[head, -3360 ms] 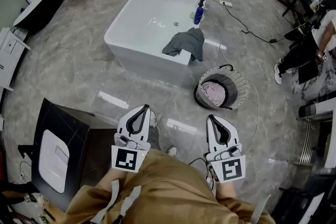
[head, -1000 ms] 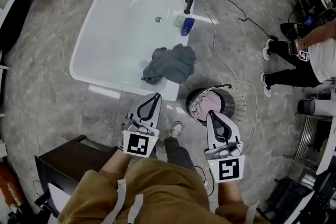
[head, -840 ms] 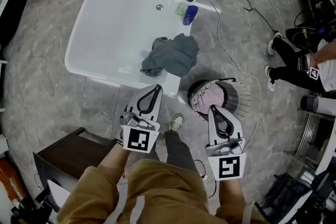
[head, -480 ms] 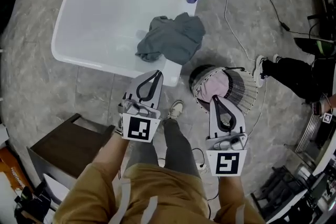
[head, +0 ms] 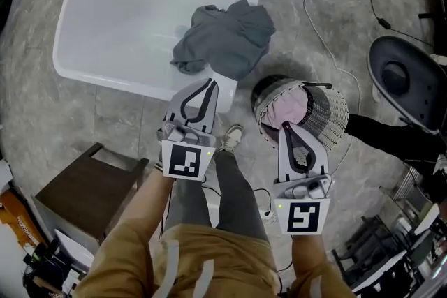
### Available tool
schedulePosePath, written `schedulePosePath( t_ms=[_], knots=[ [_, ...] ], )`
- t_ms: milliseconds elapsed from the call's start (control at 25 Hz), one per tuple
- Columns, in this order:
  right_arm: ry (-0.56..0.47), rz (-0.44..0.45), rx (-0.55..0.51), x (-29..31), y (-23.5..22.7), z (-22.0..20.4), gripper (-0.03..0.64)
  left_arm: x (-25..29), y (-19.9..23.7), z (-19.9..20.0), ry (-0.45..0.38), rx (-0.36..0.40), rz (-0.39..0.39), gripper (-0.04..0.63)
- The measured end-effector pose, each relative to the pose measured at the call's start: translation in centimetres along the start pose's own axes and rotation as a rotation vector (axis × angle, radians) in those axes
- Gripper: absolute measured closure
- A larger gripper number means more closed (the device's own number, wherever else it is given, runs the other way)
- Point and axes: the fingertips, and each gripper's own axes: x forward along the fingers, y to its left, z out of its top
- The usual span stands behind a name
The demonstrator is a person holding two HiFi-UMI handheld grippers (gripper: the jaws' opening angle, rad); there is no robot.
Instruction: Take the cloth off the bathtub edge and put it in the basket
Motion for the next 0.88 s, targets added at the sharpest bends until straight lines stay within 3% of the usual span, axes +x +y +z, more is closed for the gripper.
schedulePosePath(
  t_ms=[200, 400, 600, 880],
  knots=[
    [0.016, 0.001, -0.002, 0.7, -1.0, -1.5, 0.611, 2.8, 0.3, -1.9, 0.023, -0.01, 0.022, 0.586],
    [0.027, -0.004, 0.015, 1.3, -1.8, -3.2, 0.611, 6.5, 0.3, -4.8, 0.059, -0.009, 0.015, 0.509],
    [0.054, -0.002, 0.022, 1.5, -2.7, -5.4, 0.611, 10.4, 0.8, -7.2, 0.126, -0.024, 0.034, 0.383],
    [0.072, -0.021, 0.066, 1.4, -4.0, -8.0, 0.611, 13.9, 1.0, -10.2, 0.205, -0.082, 0.034, 0.151]
  ],
)
